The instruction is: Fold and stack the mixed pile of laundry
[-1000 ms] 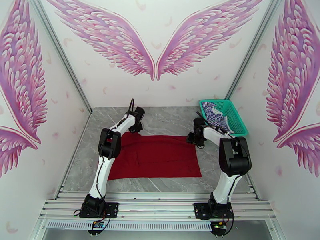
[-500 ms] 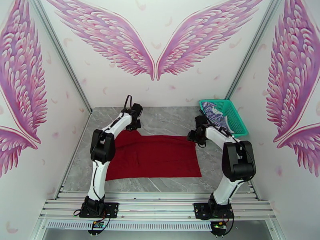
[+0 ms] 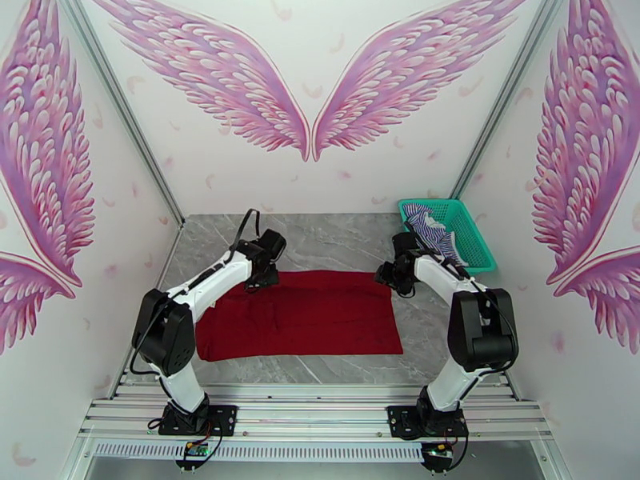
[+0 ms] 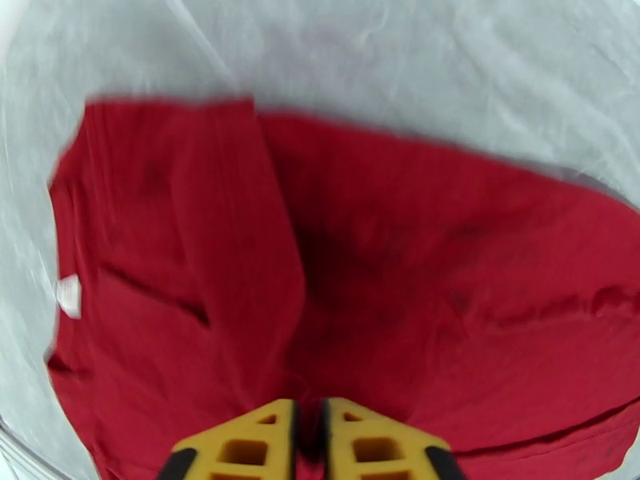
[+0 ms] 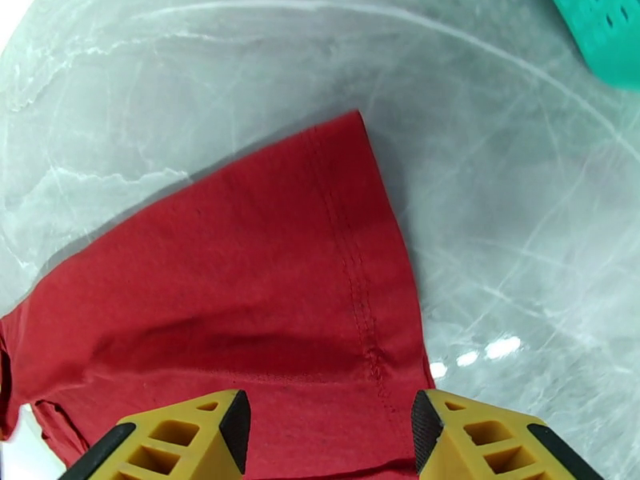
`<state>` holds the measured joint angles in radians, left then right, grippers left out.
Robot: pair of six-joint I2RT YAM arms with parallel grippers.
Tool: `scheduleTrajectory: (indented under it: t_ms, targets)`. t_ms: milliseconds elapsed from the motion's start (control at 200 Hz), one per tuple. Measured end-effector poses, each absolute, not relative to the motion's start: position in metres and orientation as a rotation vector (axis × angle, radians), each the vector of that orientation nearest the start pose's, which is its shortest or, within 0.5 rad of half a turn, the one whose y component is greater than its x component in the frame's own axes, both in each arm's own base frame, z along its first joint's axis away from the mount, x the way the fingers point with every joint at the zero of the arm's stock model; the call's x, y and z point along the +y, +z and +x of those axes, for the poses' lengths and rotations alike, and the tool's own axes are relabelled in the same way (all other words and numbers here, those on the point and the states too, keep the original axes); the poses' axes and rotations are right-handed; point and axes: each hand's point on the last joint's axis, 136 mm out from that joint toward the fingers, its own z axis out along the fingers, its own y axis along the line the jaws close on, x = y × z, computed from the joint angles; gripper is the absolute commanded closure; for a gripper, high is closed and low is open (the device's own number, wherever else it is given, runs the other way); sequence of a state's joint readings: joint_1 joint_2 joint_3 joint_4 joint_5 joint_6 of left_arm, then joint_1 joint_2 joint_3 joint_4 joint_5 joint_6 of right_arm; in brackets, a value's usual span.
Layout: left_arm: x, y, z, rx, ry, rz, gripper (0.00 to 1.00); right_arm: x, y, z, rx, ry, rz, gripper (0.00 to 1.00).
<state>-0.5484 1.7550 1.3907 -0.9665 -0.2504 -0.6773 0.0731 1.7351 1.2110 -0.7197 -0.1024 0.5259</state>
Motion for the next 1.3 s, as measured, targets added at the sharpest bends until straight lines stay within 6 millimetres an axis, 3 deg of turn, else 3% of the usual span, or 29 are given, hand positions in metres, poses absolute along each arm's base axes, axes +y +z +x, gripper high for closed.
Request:
scheduleTrajectory:
  t_ms: [130, 220, 305, 430, 545, 660, 1054, 1209, 1304]
  targets:
    - [-0.174, 0.091, 0.315, 2.845, 0.107, -0.207, 0.55, 0.047, 0.069, 0.379, 2.787, 0.287, 0.627, 0.40]
    - [-0.172, 0.088, 0.303, 2.861, 0.143, -0.206, 0.51, 0.047, 0.068, 0.379, 2.788, 0.293, 0.631, 0.40]
    - [-0.158, 0.093, 0.302, 2.845, 0.166, -0.249, 0.46, 0.048, 0.069, 0.378, 2.789, 0.300, 0.634, 0.41]
    - [-0.117, 0.105, 0.306, 2.810, 0.135, -0.402, 0.40, 0.050, 0.069, 0.378, 2.792, 0.318, 0.633, 0.41]
    - [-0.079, 0.111, 0.323, 2.761, 0.078, -0.565, 0.37, 0.052, 0.069, 0.378, 2.792, 0.335, 0.641, 0.41]
    - [-0.061, 0.106, 0.341, 2.744, 0.052, -0.625, 0.37, 0.054, 0.066, 0.378, 2.800, 0.348, 0.649, 0.42]
    - [-0.075, 0.086, 0.445, 2.724, -0.033, -0.606, 0.38, 0.055, 0.063, 0.379, 2.803, 0.354, 0.650, 0.42]
    - [-0.078, 0.069, 0.461, 2.760, -0.007, -0.596, 0.40, 0.055, 0.063, 0.379, 2.804, 0.353, 0.643, 0.42]
    - [-0.079, 0.058, 0.465, 2.787, 0.008, -0.587, 0.54, 0.055, 0.063, 0.379, 2.805, 0.352, 0.639, 0.42]
